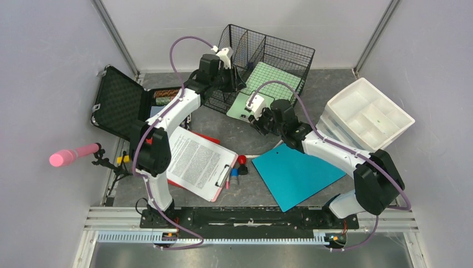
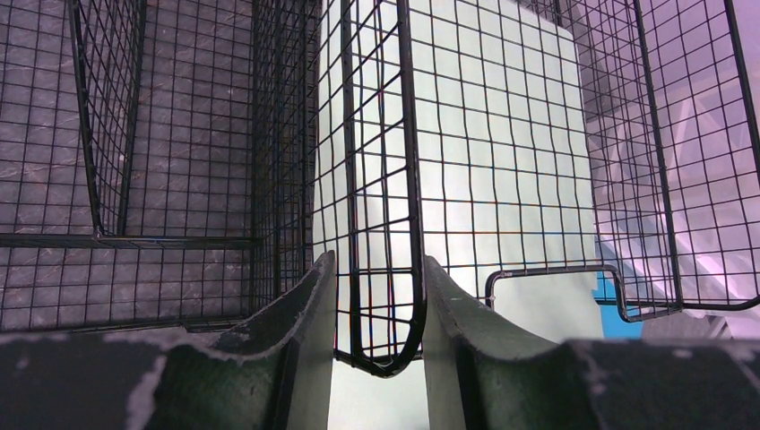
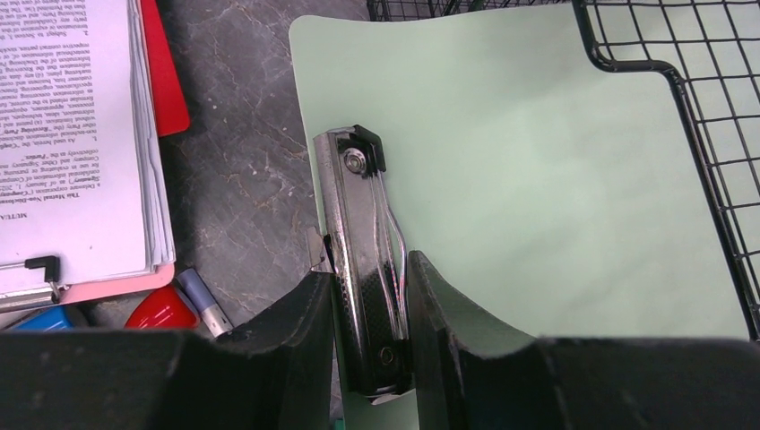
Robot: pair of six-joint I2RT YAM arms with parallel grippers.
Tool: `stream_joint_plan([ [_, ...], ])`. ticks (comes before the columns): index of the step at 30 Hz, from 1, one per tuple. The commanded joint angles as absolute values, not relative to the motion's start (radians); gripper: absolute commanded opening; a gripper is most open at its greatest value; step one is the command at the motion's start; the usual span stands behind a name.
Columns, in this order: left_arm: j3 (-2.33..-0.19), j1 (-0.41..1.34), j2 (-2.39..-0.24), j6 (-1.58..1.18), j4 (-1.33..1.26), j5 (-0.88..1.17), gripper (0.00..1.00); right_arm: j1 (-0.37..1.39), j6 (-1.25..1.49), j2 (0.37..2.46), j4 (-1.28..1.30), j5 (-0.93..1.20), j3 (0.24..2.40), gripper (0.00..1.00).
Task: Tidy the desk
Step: Place the folder in the storage box.
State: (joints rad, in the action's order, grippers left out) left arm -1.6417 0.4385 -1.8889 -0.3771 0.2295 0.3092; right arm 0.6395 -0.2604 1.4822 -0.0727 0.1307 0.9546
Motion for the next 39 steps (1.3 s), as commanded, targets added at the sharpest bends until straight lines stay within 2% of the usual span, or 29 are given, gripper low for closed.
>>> stream_joint_plan([
  [1,-1.603,0.504,-1.897,-0.467,0.401,0.414,0.29,0.589,-0.225,1.608,-0.263,-0.218,1.023,0.00],
  [13,-1.607,0.503,-1.895,-0.445,0.415,0.402,0.43,0.591,-0.237,1.505,-0.180,-0.230,1.105,0.00],
  [20,-1.621,0.503,-1.908,-0.442,0.429,0.407,0.53,0.582,-0.099,1.500,-0.152,-0.138,1.119,0.00],
  [25,-1.619,0.503,-1.905,-0.441,0.433,0.415,0.55,0.557,-0.001,1.562,-0.175,-0.027,1.123,0.00],
  [39,-1.622,0.516,-1.925,-0.445,0.431,0.431,0.56,0.505,0.021,1.647,-0.323,0.077,1.067,0.00],
])
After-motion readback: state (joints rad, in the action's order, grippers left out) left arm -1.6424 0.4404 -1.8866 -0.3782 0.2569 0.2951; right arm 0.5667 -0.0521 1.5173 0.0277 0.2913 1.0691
